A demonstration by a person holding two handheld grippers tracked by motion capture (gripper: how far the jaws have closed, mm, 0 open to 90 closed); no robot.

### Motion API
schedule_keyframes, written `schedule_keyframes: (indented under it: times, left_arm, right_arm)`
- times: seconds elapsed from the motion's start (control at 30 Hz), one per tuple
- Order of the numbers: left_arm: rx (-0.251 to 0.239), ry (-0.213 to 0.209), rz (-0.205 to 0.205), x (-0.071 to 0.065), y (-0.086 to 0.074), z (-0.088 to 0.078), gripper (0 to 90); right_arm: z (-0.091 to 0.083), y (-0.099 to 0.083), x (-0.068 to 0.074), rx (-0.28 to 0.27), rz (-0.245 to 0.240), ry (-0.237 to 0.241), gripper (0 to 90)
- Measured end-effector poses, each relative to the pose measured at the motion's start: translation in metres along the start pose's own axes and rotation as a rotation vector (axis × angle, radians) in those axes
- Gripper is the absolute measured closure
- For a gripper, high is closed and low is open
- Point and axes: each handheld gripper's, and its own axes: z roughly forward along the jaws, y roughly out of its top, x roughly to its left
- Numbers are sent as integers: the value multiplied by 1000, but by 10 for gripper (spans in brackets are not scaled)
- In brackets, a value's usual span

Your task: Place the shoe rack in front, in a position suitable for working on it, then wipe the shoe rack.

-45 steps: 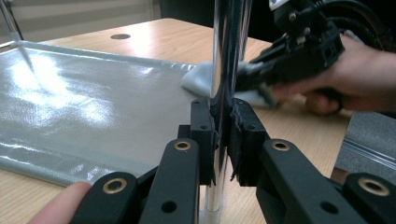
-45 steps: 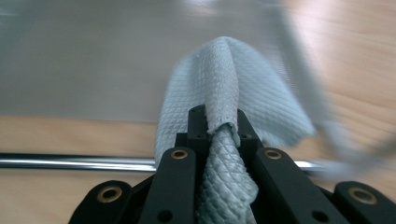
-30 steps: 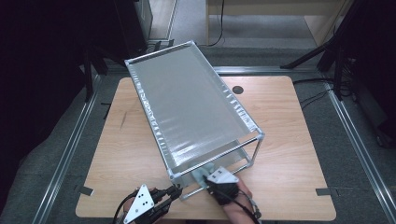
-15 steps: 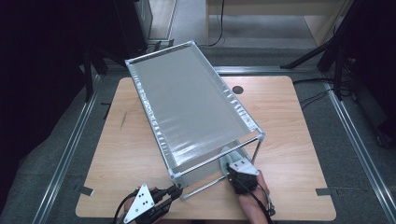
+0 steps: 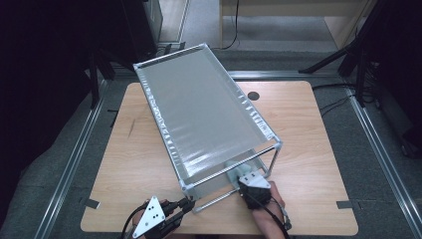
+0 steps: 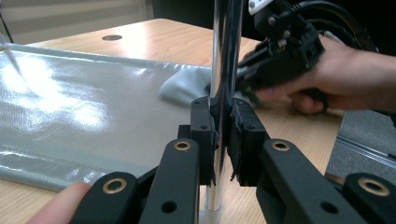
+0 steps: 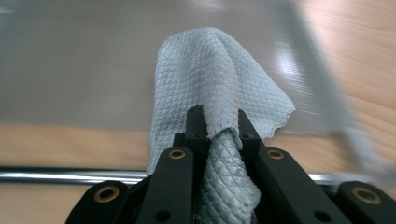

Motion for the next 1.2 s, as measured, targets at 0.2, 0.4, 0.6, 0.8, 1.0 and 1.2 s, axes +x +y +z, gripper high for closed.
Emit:
schedule_keyframes:
  times: [0.2, 0.4, 0.6, 0.8, 1.0, 1.2]
  left_arm:
    - [4, -4, 1, -1, 1, 1, 823]
    - [4, -5, 1, -2, 1, 2, 823]
    - [3, -4, 0, -2, 1, 2, 822]
    - [5, -2, -3, -2, 1, 2, 823]
    - [7, -3, -7, -2, 1, 2, 822]
    - [7, -1, -6, -2, 1, 2, 822]
  right_arm:
    - [-6, -5, -34, -5, 97, -129, 781]
    - [-4, -4, -23, -4, 68, -89, 812]
    - [-1, 1, 18, -11, -3, 131, 776]
    - [5, 7, 55, -15, -21, 378, 745]
    - [8, 5, 15, -6, -23, 177, 828]
    - [0, 2, -29, 5, 58, -92, 827]
